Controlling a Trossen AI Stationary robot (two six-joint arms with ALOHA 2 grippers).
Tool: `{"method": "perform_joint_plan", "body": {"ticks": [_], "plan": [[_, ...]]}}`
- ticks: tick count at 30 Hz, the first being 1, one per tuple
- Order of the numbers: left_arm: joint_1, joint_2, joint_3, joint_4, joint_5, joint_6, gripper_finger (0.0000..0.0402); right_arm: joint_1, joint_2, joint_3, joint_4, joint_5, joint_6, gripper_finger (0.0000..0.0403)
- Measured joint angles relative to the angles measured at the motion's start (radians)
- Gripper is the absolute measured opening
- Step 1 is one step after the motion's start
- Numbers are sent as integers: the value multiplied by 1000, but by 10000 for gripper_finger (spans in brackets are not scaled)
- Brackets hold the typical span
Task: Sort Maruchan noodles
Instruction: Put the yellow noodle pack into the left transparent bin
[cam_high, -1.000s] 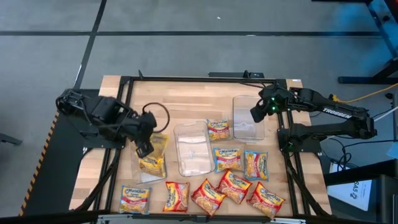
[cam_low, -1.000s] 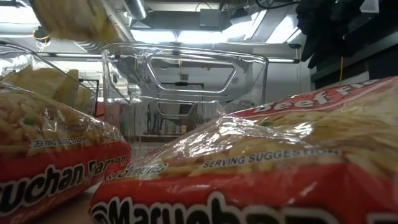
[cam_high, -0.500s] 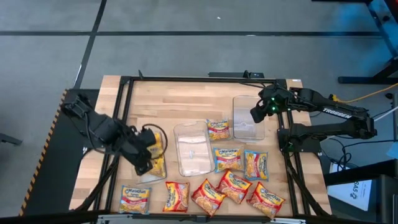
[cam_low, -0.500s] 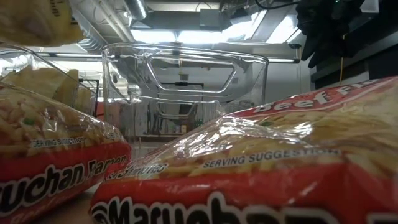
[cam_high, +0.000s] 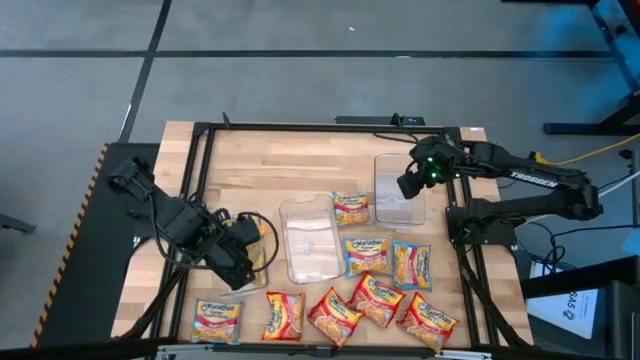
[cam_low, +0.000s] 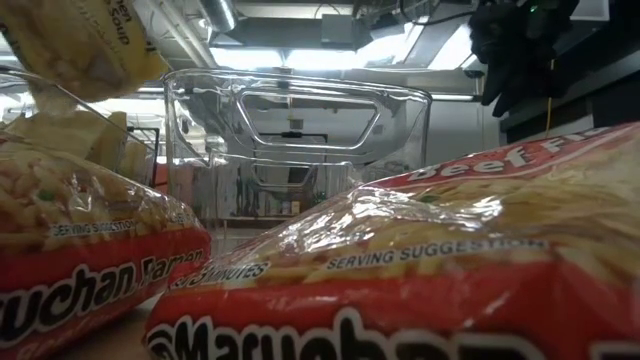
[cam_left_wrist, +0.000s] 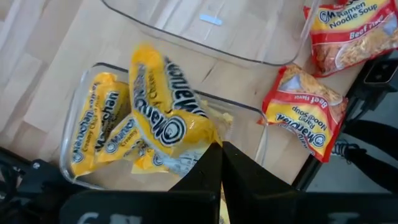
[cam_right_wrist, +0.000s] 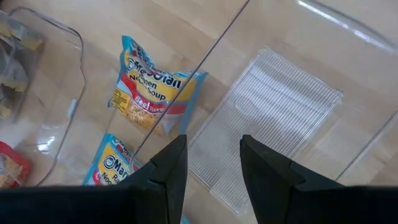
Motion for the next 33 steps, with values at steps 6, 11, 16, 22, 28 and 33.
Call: {"method": "perform_joint_plan", "body": {"ticks": [6,11,16,22,28,33], "plan": [[-8,25,-33,53,17,31,0,0,68,0,9,-26,-7,145],[-22,30,-57,49,32,18,0,0,96,0,6,-48,-11,145],[-22,30,-104,53,59,5,0,0,92,0,7,-50,-11,145],[-23,30,-183,76,135,4,0,0,90,0,7,-69,-12,145],[-32,30,-268,81,168,5,0,0,90,0,6,-71,-12,145],[-50,30,-323,143,207,4,0,0,90,0,6,-71,-12,145]]}}
